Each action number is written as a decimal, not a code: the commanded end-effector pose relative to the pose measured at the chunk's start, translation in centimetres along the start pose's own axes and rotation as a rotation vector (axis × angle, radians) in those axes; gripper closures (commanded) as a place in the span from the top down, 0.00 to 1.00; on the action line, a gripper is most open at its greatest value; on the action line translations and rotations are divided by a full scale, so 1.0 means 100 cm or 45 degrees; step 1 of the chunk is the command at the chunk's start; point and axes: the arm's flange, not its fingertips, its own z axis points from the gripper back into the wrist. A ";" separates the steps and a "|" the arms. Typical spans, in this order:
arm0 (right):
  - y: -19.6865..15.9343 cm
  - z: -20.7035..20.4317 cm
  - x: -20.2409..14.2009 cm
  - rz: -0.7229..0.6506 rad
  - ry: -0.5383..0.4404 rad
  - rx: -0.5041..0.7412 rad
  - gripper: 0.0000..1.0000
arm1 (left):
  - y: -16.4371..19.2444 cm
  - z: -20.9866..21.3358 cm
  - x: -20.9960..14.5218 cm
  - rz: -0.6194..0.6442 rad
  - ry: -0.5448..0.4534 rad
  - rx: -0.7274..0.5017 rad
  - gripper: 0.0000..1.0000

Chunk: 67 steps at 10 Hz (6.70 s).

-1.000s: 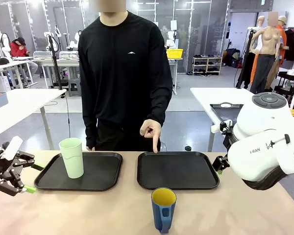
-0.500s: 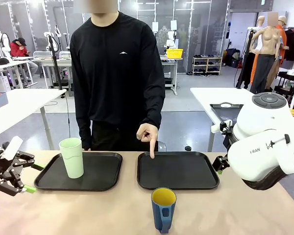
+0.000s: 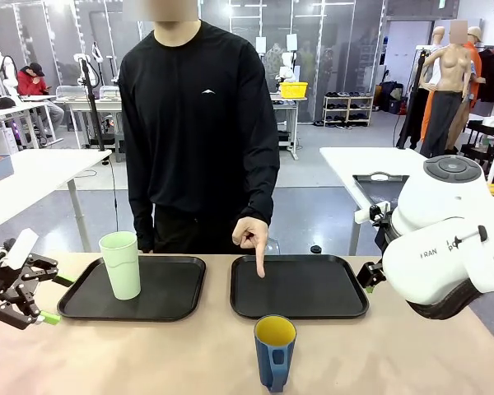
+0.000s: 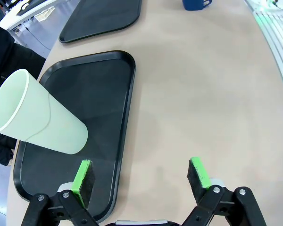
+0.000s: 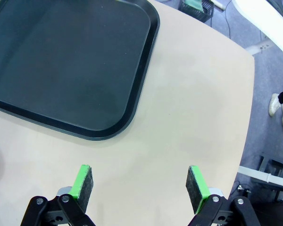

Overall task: Sort and store the cups by type.
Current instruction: Pick up the Handle plastic cup and place it into the empty Flat Tray.

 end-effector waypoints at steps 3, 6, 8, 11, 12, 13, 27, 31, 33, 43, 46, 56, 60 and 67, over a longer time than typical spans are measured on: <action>0.000 0.000 0.000 -0.004 -0.001 0.001 1.00 | 0.000 -0.002 0.001 0.004 -0.012 0.007 1.00; 0.006 0.013 -0.008 0.254 -0.084 0.045 1.00 | 0.000 -0.002 0.001 0.004 -0.012 0.007 1.00; 0.010 0.035 -0.024 0.554 -0.070 0.074 1.00 | 0.000 -0.002 0.001 0.004 -0.012 0.007 1.00; -0.005 0.040 -0.038 0.716 0.039 0.061 1.00 | 0.000 -0.002 0.001 0.004 -0.012 0.007 1.00; -0.006 0.036 -0.045 0.744 0.079 0.059 1.00 | 0.000 -0.002 0.001 0.004 -0.012 0.007 1.00; -0.007 0.031 -0.048 0.687 0.105 0.031 1.00 | 0.000 -0.002 0.001 0.004 -0.012 0.007 1.00; -0.023 0.002 -0.127 1.121 -0.024 0.332 1.00 | 0.000 -0.002 0.001 0.004 -0.012 0.007 1.00; -0.029 -0.026 -0.160 1.216 -0.107 0.447 1.00 | 0.000 -0.002 0.001 0.004 -0.012 0.007 1.00; -0.030 -0.039 -0.168 1.249 -0.310 0.540 1.00 | 0.000 -0.002 0.001 0.004 -0.012 0.007 1.00; -0.007 -0.071 -0.169 1.121 -1.098 1.004 1.00 | 0.000 -0.002 0.001 0.004 -0.012 0.007 1.00; -0.035 -0.063 -0.083 1.107 -1.032 0.995 1.00 | 0.000 -0.002 0.001 0.004 -0.012 0.007 1.00; 0.027 -0.108 -0.059 1.265 -1.077 1.491 1.00 | 0.000 -0.002 0.001 0.004 -0.012 0.007 1.00; 0.061 -0.123 -0.052 1.249 -1.093 1.561 1.00 | 0.000 -0.002 0.001 0.004 -0.012 0.007 1.00; 0.095 -0.124 -0.065 1.293 -1.071 1.648 1.00 | 0.000 -0.002 0.001 0.004 -0.012 0.007 1.00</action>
